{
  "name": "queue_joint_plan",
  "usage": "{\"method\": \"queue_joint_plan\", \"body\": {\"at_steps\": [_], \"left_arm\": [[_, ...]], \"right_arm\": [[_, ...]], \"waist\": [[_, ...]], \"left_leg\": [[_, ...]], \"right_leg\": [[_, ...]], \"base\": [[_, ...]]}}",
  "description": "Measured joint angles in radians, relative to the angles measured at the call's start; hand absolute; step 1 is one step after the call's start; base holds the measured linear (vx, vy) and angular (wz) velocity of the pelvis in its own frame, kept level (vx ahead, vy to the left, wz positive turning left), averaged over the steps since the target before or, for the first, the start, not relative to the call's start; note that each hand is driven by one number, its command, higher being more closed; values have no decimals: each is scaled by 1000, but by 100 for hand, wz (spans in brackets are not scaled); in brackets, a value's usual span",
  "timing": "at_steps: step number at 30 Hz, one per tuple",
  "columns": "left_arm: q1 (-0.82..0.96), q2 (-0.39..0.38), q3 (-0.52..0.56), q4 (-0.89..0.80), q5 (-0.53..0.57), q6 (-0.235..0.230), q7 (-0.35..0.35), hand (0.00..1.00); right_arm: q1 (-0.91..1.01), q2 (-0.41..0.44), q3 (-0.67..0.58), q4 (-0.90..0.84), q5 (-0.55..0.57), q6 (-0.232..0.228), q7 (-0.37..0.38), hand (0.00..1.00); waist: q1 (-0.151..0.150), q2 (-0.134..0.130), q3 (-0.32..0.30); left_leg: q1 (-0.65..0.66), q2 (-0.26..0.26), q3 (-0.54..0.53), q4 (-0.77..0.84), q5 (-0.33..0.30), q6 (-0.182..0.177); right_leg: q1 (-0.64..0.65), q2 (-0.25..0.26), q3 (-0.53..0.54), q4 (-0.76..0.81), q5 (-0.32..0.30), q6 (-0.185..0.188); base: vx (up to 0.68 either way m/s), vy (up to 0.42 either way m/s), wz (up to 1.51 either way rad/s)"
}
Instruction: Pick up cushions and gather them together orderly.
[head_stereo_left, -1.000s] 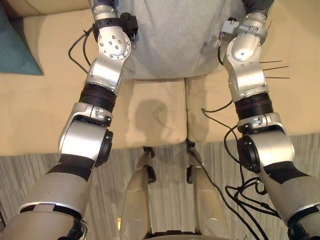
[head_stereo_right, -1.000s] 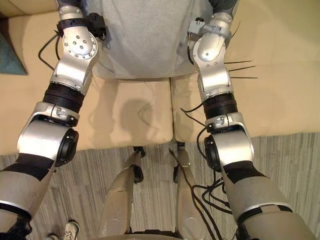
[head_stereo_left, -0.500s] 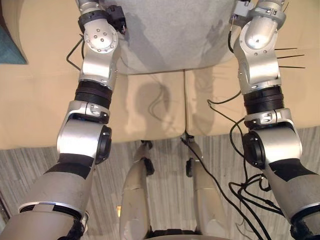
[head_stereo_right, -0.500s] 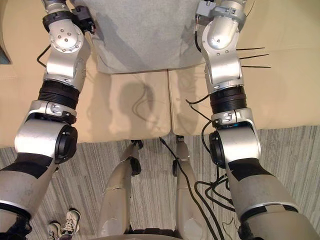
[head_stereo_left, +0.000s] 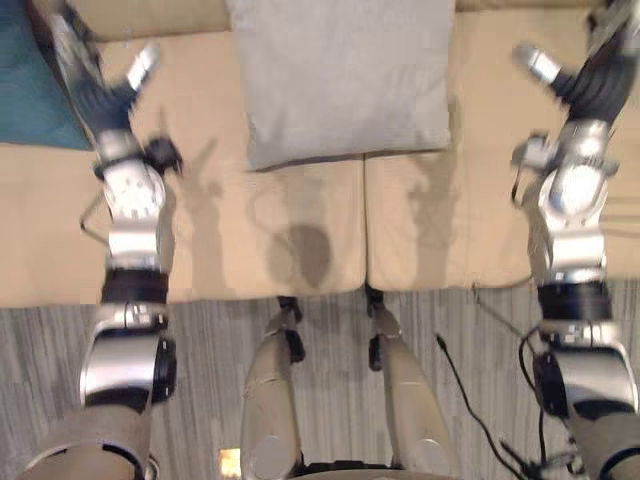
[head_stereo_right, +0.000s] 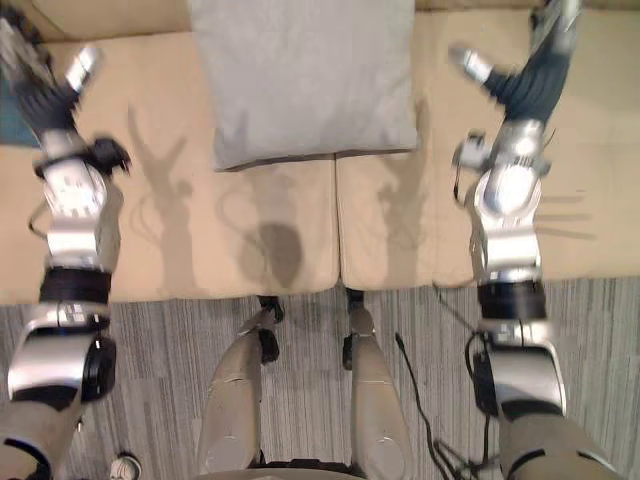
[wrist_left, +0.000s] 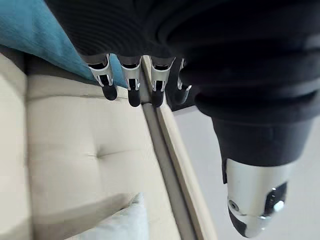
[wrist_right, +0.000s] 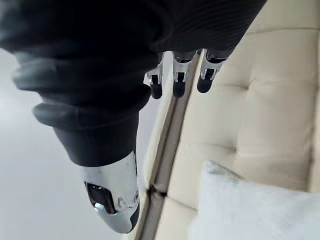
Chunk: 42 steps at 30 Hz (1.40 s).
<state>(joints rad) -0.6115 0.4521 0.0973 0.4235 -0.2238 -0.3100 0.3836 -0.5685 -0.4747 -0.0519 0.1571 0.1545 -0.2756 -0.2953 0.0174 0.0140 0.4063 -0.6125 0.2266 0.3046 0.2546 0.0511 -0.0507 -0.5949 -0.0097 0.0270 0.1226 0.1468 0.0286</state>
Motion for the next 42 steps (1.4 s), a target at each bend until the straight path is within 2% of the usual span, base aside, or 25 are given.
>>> {"method": "queue_joint_plan", "body": {"at_steps": [2,4,6,7,10,11,14,17,20,23,27,30,31,32,33,34,35,36,37,39,40,41,42], "left_arm": [[129,-61,-27,-24,1,-1,-34,0],[292,-140,-94,-33,2,-1,-90,0],[409,-190,-136,-33,11,-1,-129,0],[515,-221,-171,-31,24,-2,-167,0],[647,-246,-206,51,49,-6,-238,0],[685,-257,-206,146,67,-6,-272,0],[736,-261,-183,329,110,4,-320,0],[771,-260,-138,443,179,23,-346,0],[795,-248,-111,484,237,30,-362,0],[794,-244,-90,500,247,31,-363,0],[787,-240,-86,499,246,31,-363,0],[764,-239,-88,482,240,30,-362,0],[740,-241,-88,461,237,31,-362,0],[736,-245,-88,438,233,32,-360,0],[727,-252,-82,402,227,31,-357,0],[721,-252,-85,396,222,32,-357,0],[720,-257,-86,371,210,38,-355,0],[723,-260,-85,352,198,41,-354,0],[732,-263,-85,331,194,42,-350,0],[737,-272,-84,316,192,47,-339,0],[732,-273,-79,314,185,51,-336,0],[721,-313,-67,312,173,58,-334,0],[723,-333,-68,311,173,60,-334,0]], "right_arm": [[121,45,10,-8,1,0,32,0],[285,109,30,-15,0,0,80,0],[409,156,39,-15,-9,0,118,0],[521,192,48,7,-12,-2,150,0],[628,236,61,164,-55,-5,205,0],[663,242,63,291,-87,-1,231,0],[709,243,61,491,-139,14,276,0],[738,241,59,614,-179,19,300,0],[752,240,56,685,-209,26,305,0],[754,237,49,695,-227,36,319,0],[751,238,49,693,-241,46,317,0],[730,247,48,679,-241,49,308,0],[729,255,45,665,-241,52,294,0],[729,258,43,654,-241,57,289,0],[721,272,27,638,-240,63,277,0],[723,276,23,631,-239,65,274,0],[738,286,20,625,-239,67,273,0],[752,294,21,621,-239,67,273,0],[752,301,22,610,-239,67,273,0],[745,303,22,595,-240,67,270,0],[732,298,17,595,-239,68,267,0],[714,285,7,594,-234,71,253,0],[709,278,4,594,-232,72,247,0]], "waist": [[0,0,0],[-1,-1,-7],[0,-2,-41],[-1,-5,-71],[-2,-10,-150],[-3,-9,-193],[-5,-8,-241],[-15,-7,-276],[-29,-8,-300],[-30,-8,-313],[-27,-13,-311],[-30,-30,-298],[-26,-36,-293],[-21,-34,-291],[-5,-25,-273],[-4,-26,-269],[-4,-29,-264],[1,-42,-270],[3,-59,-280],[7,-77,-288],[19,-86,-294],[44,-44,-289],[57,-22,-291]], "left_leg": [[35,-2,-1,6,-9,-2],[95,-14,-4,8,-29,-4],[128,-21,-8,9,-46,-1],[174,-31,-12,3,-58,-3],[249,-48,-15,-30,-64,-10],[297,-61,-15,-65,-63,-11],[388,-84,-18,-126,-58,-18],[457,-103,-25,-190,-43,-22],[519,-116,-26,-222,-42,-22],[558,-124,-20,-239,-42,-22],[574,-125,9,-242,-42,-21],[506,-113,37,-174,-54,-9],[447,-96,47,-104,-70,7],[425,-68,56,-79,-73,13],[419,-38,69,-57,-80,23],[418,-37,64,-45,-81,26],[418,-40,46,-24,-82,27],[412,-40,35,-10,-82,27],[389,-42,20,13,-67,18],[335,-41,3,45,-41,8],[301,-31,1,62,-19,-2],[267,3,6,29,35,-4],[255,22,6,-8,66,-8]], "right_leg": [[30,-3,-3,19,-19,0],[72,-13,-11,68,-66,2],[94,-22,-23,100,-101,4],[130,-28,-25,120,-128,7],[194,-41,-29,120,-162,16],[230,-47,-30,113,-172,21],[316,-59,-33,55,-174,34],[382,-63,-36,3,-159,39],[445,-70,-38,-28,-154,45],[478,-74,-32,-40,-153,46],[470,-73,-8,-27,-151,48],[392,-72,15,31,-142,56],[340,-73,16,69,-117,84],[317,-61,14,82,-94,94],[278,-63,-9,253,-166,51],[259,-74,-16,374,-214,32],[258,-105,-21,596,-281,42],[271,-123,-13,716,-306,55],[311,-141,15,807,-327,87],[371,-155,39,785,-334,111],[402,-143,36,698,-402,136],[409,-109,4,592,-460,118],[420,-84,-21,531,-486,98]], "base": [[80,-26,8],[83,-8,15],[113,-10,17],[112,-8,14],[121,6,12],[118,10,10],[100,34,2],[92,40,2],[73,31,3],[55,29,-5],[-3,13,-21],[-105,-5,-24],[-148,6,-16],[-245,-8,-33],[-200,-27,-21],[-179,-40,6],[-124,-68,32],[-215,-186,41],[-189,-172,28],[-219,-226,23],[-350,-304,-10],[-396,-306,-32],[-355,-251,-32]]}}
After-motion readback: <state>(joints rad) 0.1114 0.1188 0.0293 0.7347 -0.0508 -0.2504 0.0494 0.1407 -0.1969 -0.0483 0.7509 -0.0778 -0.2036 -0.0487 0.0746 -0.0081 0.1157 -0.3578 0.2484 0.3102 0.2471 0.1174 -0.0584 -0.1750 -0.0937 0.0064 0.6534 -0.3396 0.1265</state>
